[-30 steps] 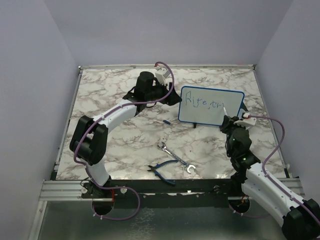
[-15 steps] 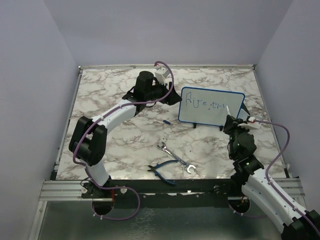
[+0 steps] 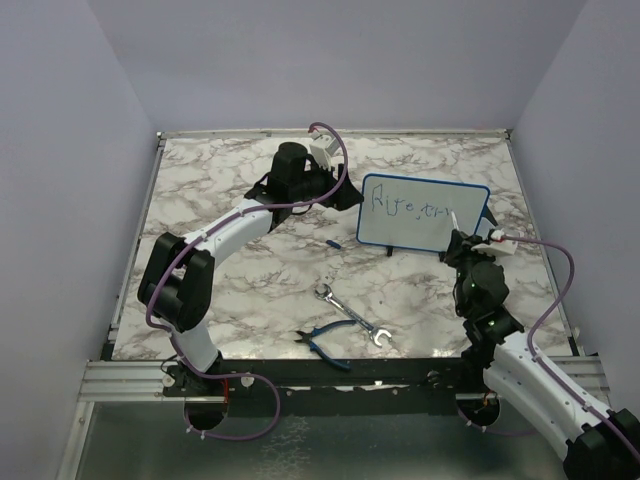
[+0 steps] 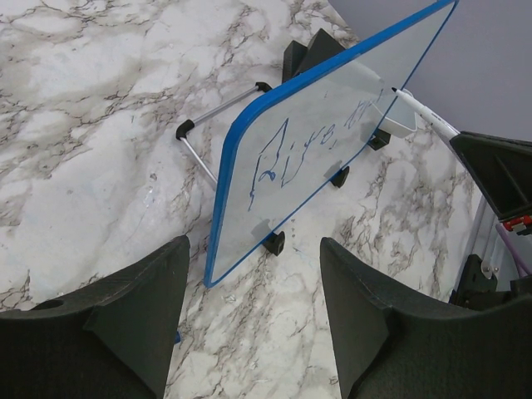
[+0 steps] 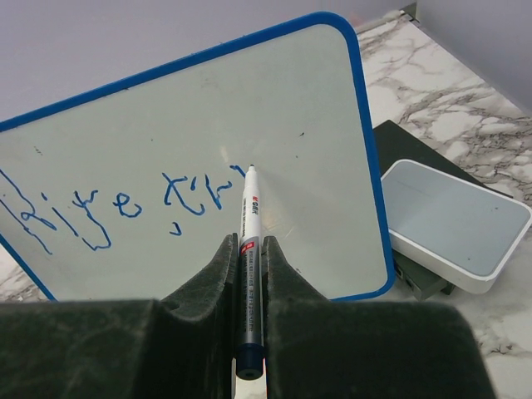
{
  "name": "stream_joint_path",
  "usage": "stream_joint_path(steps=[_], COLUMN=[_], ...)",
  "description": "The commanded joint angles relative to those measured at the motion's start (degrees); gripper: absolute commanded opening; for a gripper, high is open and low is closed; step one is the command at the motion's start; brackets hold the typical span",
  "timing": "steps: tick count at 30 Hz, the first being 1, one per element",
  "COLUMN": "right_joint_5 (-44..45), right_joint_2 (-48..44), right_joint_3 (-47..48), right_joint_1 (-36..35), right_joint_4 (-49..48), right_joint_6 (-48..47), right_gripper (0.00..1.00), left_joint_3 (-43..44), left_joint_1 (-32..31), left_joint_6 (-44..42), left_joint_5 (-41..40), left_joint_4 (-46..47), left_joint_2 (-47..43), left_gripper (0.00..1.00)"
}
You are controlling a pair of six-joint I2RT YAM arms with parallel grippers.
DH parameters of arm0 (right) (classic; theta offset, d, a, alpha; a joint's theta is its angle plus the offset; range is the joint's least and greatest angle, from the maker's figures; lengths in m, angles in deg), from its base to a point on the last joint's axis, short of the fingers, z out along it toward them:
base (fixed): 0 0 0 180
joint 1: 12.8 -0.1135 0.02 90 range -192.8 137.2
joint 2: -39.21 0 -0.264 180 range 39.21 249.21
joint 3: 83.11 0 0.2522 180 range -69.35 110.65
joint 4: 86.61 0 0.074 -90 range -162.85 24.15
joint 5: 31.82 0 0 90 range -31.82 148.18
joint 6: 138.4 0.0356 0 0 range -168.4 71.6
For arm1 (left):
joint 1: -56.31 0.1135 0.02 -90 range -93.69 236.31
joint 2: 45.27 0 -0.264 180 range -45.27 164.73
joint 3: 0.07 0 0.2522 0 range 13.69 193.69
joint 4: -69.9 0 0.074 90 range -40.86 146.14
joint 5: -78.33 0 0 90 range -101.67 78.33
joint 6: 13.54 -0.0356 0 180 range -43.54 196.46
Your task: Write a sentence on the whiteboard
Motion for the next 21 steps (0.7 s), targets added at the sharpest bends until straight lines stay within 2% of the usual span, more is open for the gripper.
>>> stream_joint_path(steps=[1, 21], right_joint_5=[1.56, 3.7], right_joint_2=[-0.09, 5.14], right_joint_3=[-0.41, -0.85], right_joint_1=[0.41, 0.49], right_joint_4=[-2.58, -7.42], right_joint_6=[-1.15, -2.16], right_gripper=[0.01, 0.01], left_joint_3=[-0.05, -0.04], left_joint_1=[-0.07, -0.06], left_joint_6=[0.21, 0.39], left_joint_5=[1.58, 1.87], left_joint_4=[-0.37, -0.36], left_joint_2=[-1.83, -1.89], left_gripper=[0.65, 0.65])
